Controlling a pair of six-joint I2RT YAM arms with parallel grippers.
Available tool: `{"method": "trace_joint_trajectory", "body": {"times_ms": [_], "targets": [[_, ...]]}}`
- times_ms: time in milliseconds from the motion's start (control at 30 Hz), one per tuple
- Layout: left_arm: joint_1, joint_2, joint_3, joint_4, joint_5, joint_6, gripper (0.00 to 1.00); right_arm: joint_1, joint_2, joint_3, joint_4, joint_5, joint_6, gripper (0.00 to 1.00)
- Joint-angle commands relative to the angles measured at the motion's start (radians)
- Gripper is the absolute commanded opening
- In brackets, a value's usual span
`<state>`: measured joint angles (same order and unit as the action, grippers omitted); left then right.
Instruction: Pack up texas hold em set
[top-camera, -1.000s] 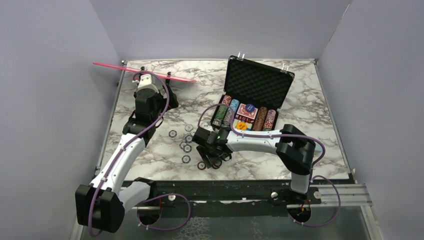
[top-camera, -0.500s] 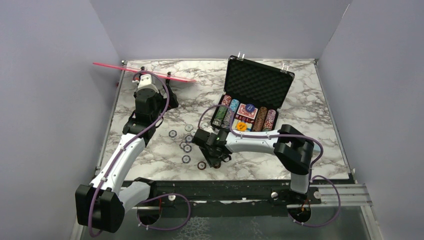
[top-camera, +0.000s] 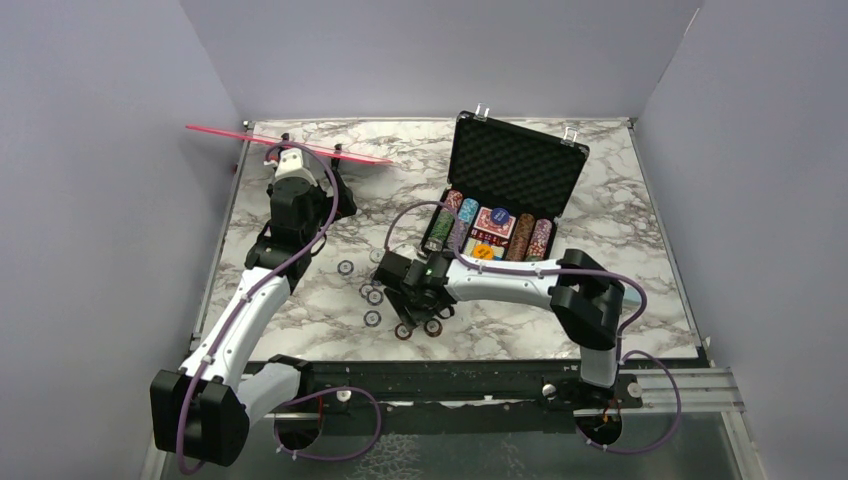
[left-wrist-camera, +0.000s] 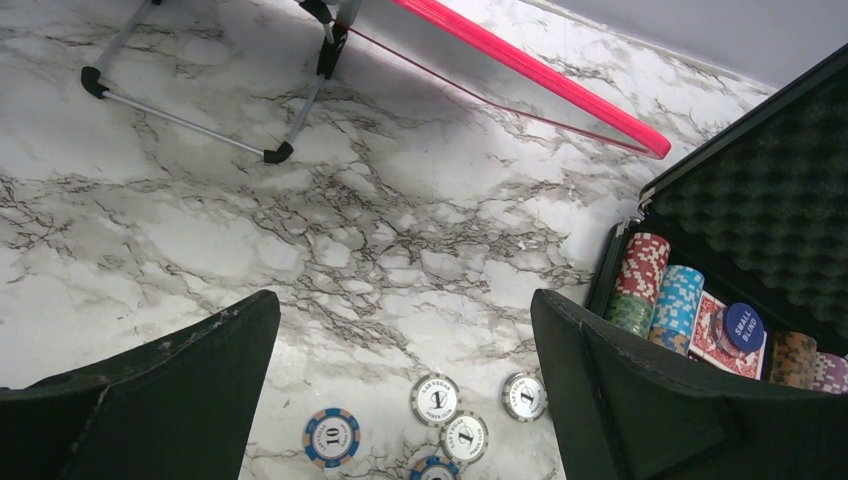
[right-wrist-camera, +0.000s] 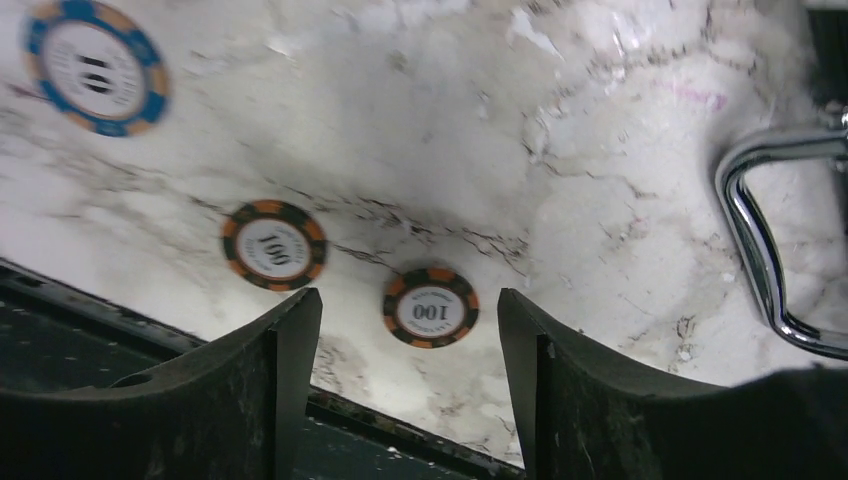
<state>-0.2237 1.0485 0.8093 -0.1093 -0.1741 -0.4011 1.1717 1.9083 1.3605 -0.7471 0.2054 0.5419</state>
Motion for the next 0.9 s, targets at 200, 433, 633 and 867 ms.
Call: {"method": "trace_joint_trajectory", "body": {"times_ms": [200,433,633,867], "targets": [[0.004,-0.043,0.017,-0.014,-0.064,0.008,0.99,0.080,0.124,0.186,-0.047,-0.032,-0.092,0.69],[0.004,-0.046,0.016,-0.017,-0.071,0.008,0.99,0.081,0.196,0.235,-0.085,-0.042,-0.094,0.68],[0.004,-0.048,0.018,-0.018,-0.067,0.008,0.99,0.081,0.227,0.229,-0.082,-0.072,-0.094,0.62],[0.004,-0.050,0.018,-0.017,-0.067,0.010,0.99,0.080,0.262,0.234,-0.084,-0.083,-0.087,0.53]]}}
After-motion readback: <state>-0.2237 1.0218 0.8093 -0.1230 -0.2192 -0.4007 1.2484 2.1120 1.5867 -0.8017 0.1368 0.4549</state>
